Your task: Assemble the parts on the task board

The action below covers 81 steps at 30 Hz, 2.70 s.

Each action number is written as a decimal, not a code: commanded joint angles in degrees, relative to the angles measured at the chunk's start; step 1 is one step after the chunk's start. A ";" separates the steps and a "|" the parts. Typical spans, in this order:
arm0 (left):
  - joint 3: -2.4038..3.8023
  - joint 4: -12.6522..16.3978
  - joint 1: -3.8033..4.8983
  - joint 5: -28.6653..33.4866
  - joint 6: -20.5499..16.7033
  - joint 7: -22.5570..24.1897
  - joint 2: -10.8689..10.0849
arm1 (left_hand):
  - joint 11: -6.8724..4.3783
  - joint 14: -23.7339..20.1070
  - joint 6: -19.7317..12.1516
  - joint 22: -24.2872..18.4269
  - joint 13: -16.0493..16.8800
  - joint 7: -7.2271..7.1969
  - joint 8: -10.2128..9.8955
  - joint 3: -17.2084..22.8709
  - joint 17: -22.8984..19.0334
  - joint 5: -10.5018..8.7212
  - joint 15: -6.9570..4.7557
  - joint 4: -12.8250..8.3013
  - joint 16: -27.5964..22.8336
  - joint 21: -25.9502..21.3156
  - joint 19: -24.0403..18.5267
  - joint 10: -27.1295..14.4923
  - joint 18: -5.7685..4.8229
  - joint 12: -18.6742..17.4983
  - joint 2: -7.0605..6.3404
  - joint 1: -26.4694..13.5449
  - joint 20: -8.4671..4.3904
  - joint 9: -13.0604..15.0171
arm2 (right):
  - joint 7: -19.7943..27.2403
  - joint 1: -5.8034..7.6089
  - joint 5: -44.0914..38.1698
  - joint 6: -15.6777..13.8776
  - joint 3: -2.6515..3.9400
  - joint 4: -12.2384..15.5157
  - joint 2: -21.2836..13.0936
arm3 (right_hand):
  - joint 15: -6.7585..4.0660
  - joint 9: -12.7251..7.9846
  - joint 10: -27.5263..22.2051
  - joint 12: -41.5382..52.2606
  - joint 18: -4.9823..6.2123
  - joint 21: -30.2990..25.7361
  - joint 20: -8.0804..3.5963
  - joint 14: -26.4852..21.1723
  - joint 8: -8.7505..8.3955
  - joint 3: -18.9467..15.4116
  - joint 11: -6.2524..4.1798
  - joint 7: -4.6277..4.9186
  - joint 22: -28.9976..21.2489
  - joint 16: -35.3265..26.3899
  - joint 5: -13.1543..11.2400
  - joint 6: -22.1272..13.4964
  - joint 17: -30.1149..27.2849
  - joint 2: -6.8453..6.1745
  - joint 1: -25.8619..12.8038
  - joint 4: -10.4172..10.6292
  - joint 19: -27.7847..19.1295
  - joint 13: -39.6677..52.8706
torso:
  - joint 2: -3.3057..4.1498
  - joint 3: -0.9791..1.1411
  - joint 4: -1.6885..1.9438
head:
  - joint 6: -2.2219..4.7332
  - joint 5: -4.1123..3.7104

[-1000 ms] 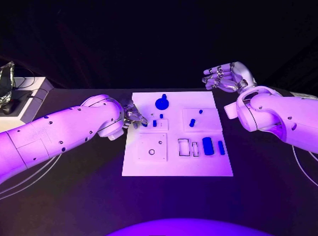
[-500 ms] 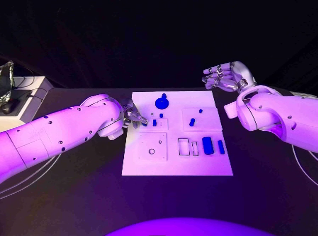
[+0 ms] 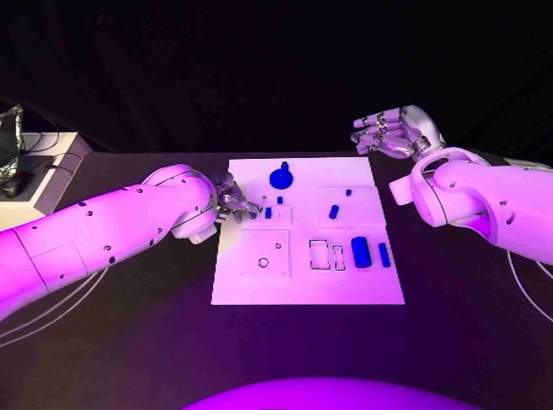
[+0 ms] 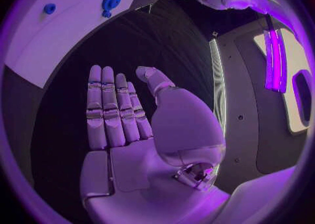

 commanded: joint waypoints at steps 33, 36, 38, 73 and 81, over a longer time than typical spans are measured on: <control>-0.01 -1.14 -0.27 1.50 1.94 0.60 -0.03 | 0.21 -0.14 -1.89 0.24 -0.57 1.04 0.49 18.89 -0.70 0.21 -0.07 -8.32 -0.13 -0.94 -0.42 1.71 -0.06 -0.36 -3.29 0.43 1.00 1.82 | 0.40 -0.01 -0.16 0.81 0.02 -0.05 -0.06 | -0.11 -0.04 -0.40 -0.27 0.94 -0.42 0.50 -0.50 -0.36 -0.33 0.14 0.01 -0.04 -0.23 -0.06 -0.37 -0.07 -0.41 0.25 0.31 -0.11 -0.07 | 0.00 0.00 0.04 | 0.00 0.12; 0.01 -1.26 -0.27 1.64 2.08 0.60 -0.04 | 0.21 -0.14 -1.90 0.28 -0.56 1.05 0.53 19.02 -0.66 0.19 -0.07 -8.40 -0.09 -0.88 -0.38 1.71 -0.07 -0.35 -3.17 0.39 1.00 1.89 | 0.41 -0.02 -0.16 0.82 0.02 -0.05 -0.03 | -0.11 -0.04 -0.40 -0.27 0.94 -0.42 0.50 -0.50 -0.36 -0.33 0.14 0.01 -0.04 -0.23 -0.06 -0.37 -0.07 -0.41 0.25 0.31 -0.11 -0.07 | 0.02 0.01 -0.02 | 0.02 0.17; 0.03 -1.37 -0.26 1.71 2.22 0.63 -0.04 | 0.20 -0.13 -1.89 0.30 -0.56 1.05 0.55 19.04 -0.62 0.20 -0.07 -8.42 -0.06 -0.86 -0.37 1.70 -0.07 -0.35 -3.15 0.40 1.00 1.91 | 0.42 -0.02 -0.16 0.83 0.02 -0.06 -0.01 | -0.11 -0.04 -0.40 -0.27 0.94 -0.42 0.50 -0.50 -0.36 -0.33 0.14 0.01 -0.04 -0.23 -0.06 -0.37 -0.07 -0.41 0.25 0.31 -0.11 -0.07 | 0.03 0.02 -0.03 | 0.04 0.19; 0.05 -4.71 0.68 0.38 7.03 0.01 3.27 | 0.25 -0.13 -1.88 0.40 -0.44 1.06 0.78 19.22 -0.51 0.09 0.06 -9.21 0.08 -0.85 -0.54 1.66 0.08 -0.24 -3.01 0.43 1.39 2.01 | 0.37 -0.06 -0.16 0.94 0.02 -0.22 0.27 | -0.09 -0.04 -0.41 -0.27 0.94 -0.45 0.51 -0.52 -0.37 -0.49 0.15 0.02 -0.05 -0.23 -0.07 -0.39 -0.07 -0.39 0.28 0.45 -0.11 -0.07 | -0.01 0.05 -0.03 | -0.23 -0.10; 0.05 -4.85 0.74 0.77 7.27 -0.07 3.37 | 0.25 -0.12 -1.87 0.24 -0.28 0.89 0.74 17.99 -0.51 -0.09 0.11 -8.55 0.09 -1.17 -0.74 1.56 0.18 -0.04 -3.11 -0.03 1.65 1.87 | 0.35 -0.06 -0.16 0.93 0.02 -0.19 0.25 | -0.04 -0.04 -0.55 -0.27 0.93 -0.54 0.58 -0.65 -0.37 -0.66 0.19 0.06 -0.06 -0.24 -0.09 -0.50 -0.08 -0.43 0.42 0.56 -0.21 -0.07 | -0.02 0.02 0.04 | -0.24 -0.18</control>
